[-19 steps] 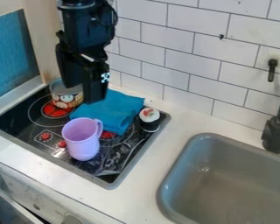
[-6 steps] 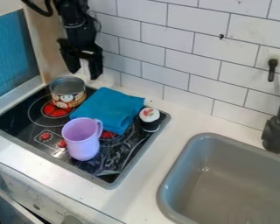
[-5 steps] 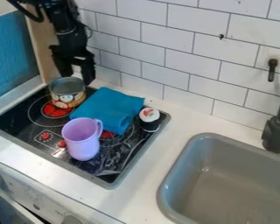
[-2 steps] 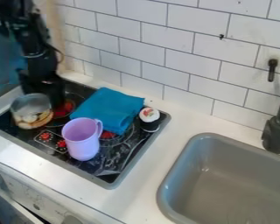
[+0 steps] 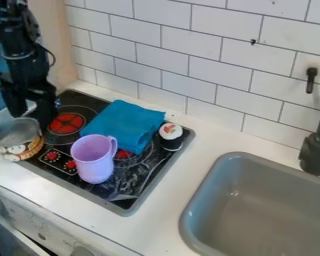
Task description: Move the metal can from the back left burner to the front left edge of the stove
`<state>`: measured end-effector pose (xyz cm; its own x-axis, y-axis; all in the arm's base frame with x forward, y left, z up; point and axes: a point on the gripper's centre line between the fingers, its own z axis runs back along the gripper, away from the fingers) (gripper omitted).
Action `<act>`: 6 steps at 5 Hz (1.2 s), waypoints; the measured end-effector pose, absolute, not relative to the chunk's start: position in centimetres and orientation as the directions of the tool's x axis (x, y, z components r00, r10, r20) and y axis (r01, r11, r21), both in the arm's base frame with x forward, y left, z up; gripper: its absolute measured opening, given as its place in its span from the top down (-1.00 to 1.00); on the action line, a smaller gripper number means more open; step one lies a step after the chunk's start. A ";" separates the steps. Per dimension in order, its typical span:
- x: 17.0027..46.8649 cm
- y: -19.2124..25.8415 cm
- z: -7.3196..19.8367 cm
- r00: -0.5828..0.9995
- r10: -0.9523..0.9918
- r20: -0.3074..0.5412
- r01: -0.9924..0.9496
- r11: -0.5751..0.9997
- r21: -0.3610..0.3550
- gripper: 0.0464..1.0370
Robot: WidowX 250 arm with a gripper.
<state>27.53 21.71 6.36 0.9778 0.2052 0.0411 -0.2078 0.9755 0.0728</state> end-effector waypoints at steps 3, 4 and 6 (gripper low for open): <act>29.2 21.5 12.2 0.964 0.202 0.171 -0.213 0.976 0.049 -0.93; 28.1 18.9 13.3 0.991 0.135 0.016 -0.136 0.987 0.085 -0.93; 24.0 14.8 13.4 0.987 0.107 -0.117 -0.092 0.987 0.131 -0.93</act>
<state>23.97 14.83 13.39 0.9873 0.1074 -0.1174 -0.0918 0.9871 0.1309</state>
